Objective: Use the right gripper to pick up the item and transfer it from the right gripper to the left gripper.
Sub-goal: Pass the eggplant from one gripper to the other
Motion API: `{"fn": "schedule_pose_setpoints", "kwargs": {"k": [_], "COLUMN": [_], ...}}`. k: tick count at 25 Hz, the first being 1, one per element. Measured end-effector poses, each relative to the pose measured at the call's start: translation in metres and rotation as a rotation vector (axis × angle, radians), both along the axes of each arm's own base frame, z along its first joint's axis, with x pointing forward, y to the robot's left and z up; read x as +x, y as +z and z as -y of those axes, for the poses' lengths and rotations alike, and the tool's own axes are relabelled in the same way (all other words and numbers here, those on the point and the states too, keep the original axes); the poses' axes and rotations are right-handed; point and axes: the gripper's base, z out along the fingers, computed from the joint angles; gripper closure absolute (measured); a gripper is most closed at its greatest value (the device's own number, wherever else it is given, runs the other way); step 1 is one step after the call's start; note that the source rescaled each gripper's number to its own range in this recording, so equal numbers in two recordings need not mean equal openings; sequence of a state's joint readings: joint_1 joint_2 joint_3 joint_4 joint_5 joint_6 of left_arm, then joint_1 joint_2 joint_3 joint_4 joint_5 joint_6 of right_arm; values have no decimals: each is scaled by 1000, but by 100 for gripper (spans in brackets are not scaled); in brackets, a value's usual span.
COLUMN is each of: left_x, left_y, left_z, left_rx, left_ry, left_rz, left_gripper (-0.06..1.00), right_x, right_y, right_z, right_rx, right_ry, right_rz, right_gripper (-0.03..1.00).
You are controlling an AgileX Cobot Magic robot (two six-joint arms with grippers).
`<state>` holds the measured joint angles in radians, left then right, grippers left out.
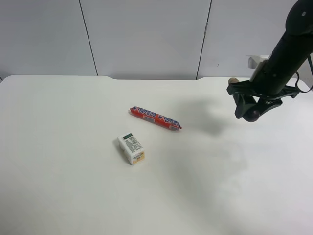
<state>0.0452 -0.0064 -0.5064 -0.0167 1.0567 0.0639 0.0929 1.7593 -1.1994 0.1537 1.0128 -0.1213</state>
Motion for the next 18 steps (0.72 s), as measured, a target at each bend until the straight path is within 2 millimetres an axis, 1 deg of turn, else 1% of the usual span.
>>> {"fn": "schedule_pose_setpoints", "kwargs": {"k": [4, 9, 13, 18], "left_x": [0, 0, 0, 0], "left_y": [0, 0, 0, 0], "left_z": [0, 0, 0, 0], "left_rx": [0, 0, 0, 1], "left_ry": [0, 0, 0, 1], "left_rz": [0, 0, 0, -2], "left_gripper": [-6, -6, -6, -6], "right_x": [-10, -27, -41, -64], "right_y": [11, 20, 22, 24], "right_z": [-34, -77, -108, -149], "right_rx": [-5, -7, -5, -1], "right_ry": [120, 279, 408, 612], "right_rz": [28, 56, 69, 118], "right_gripper": [97, 97, 97, 97]}}
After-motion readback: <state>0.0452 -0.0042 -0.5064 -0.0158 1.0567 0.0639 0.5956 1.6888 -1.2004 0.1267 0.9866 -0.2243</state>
